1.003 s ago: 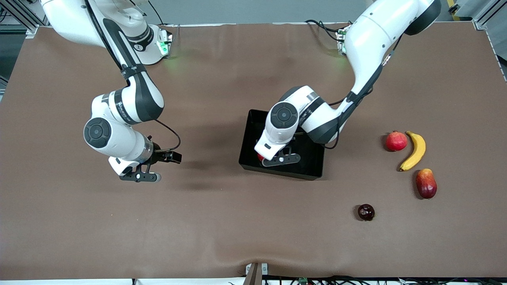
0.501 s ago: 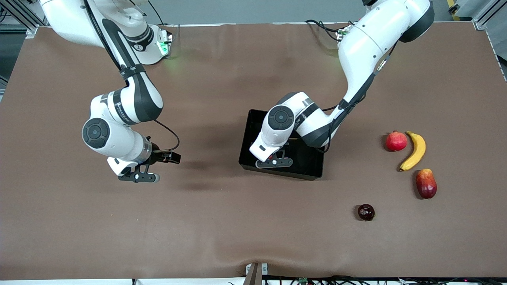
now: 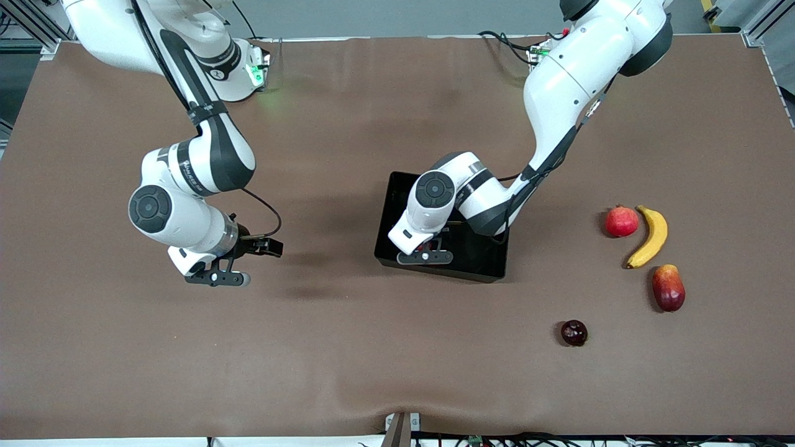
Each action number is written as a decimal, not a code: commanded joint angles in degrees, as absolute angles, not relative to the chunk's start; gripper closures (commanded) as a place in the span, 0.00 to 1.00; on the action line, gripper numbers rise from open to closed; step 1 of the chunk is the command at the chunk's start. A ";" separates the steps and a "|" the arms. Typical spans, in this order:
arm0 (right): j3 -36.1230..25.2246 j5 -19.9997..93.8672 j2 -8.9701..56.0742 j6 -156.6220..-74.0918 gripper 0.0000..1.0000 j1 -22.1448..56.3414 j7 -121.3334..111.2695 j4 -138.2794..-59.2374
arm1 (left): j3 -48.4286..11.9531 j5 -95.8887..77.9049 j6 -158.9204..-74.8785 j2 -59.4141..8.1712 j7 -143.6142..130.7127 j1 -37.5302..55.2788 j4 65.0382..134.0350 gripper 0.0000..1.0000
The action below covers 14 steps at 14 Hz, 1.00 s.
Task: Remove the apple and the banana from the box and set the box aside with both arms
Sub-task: 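Grasp the red apple in the tray with the left gripper and lift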
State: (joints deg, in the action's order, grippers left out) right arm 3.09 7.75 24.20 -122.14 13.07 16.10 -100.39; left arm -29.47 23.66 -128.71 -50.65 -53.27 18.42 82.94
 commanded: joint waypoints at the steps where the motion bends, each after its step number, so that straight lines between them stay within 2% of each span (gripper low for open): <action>1: 3.95 7.73 23.11 -122.70 0.00 11.69 15.29 -102.04 | -29.09 25.75 -129.90 -51.85 -53.00 19.07 81.91 0.00; 2: 3.96 7.73 23.12 -122.70 0.00 11.78 15.38 -102.04 | -29.09 25.75 -130.34 -51.94 -53.00 19.07 81.91 0.00; 3: 3.96 7.82 23.12 -122.70 0.00 12.04 15.38 -102.04 | -29.00 25.75 -130.52 -52.29 -53.00 19.07 81.83 0.04; 4: 3.96 7.82 23.03 -122.61 0.00 12.13 15.55 -101.95 | -29.00 25.75 -130.52 -52.21 -53.00 19.07 81.83 0.13; 5: 3.96 7.82 23.03 -122.61 0.00 12.13 15.56 -101.95 | -29.09 25.75 -130.52 -52.21 -53.00 19.07 81.83 0.28; 7: 3.96 7.82 23.03 -122.61 0.00 12.13 15.56 -102.04 | -29.09 25.66 -130.52 -52.21 -53.17 19.07 81.83 0.67; 9: 3.96 7.82 23.03 -122.61 0.00 12.04 15.56 -102.04 | -29.09 25.49 -130.52 -51.95 -53.87 19.42 81.56 0.94; 11: 3.96 7.82 23.03 -122.61 0.00 12.04 15.56 -102.04 | -29.18 25.49 -129.64 -50.89 -53.96 19.34 81.56 1.00; 14: 3.96 7.82 23.03 -122.61 0.00 11.95 15.56 -102.04 | -29.53 25.05 -125.52 -47.39 -53.79 18.20 81.47 1.00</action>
